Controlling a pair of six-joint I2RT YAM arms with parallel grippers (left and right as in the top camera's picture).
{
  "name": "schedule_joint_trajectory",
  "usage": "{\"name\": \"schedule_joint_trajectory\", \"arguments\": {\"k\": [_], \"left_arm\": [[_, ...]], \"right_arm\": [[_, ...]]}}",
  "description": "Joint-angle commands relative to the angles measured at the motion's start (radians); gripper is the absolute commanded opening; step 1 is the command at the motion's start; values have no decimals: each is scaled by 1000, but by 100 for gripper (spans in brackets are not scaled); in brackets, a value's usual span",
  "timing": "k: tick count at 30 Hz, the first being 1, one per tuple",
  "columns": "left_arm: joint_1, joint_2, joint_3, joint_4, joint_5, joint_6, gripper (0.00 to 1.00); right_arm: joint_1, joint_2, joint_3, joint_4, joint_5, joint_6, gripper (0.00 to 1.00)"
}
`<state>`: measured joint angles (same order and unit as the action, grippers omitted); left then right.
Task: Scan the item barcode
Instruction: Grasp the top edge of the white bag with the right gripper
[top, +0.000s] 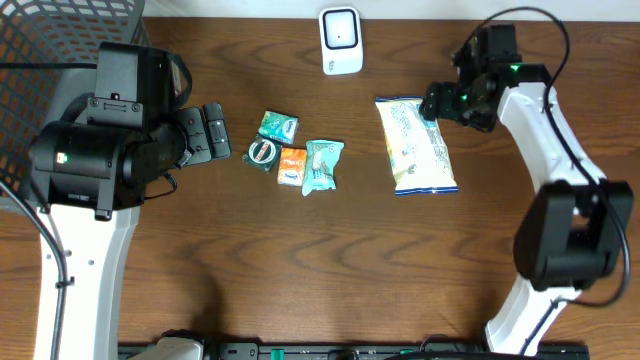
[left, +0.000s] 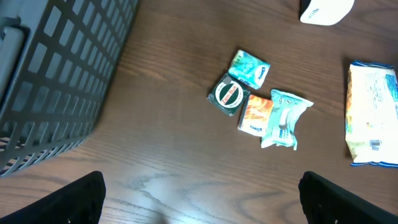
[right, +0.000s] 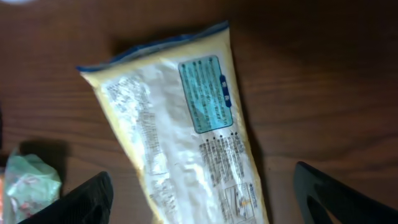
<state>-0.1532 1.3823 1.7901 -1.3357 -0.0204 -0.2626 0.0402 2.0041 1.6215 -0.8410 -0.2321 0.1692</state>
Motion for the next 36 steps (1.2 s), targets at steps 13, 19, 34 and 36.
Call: {"name": "schedule_joint_trajectory", "arguments": {"k": [13, 19, 34, 36], "left_arm": [[3, -2, -6, -4, 6, -5, 98], [3, -2, -6, -4, 6, -5, 98], [3, -2, -6, -4, 6, -5, 98], [3, -2, -6, -4, 6, -5, 98]], "right_arm": [[31, 121, 29, -147, 23, 37, 27], [48, 16, 106, -290, 24, 35, 31], [198, -12, -127, -220, 227, 84, 20], [201, -12, -177, -178, 225, 103, 20]]}}
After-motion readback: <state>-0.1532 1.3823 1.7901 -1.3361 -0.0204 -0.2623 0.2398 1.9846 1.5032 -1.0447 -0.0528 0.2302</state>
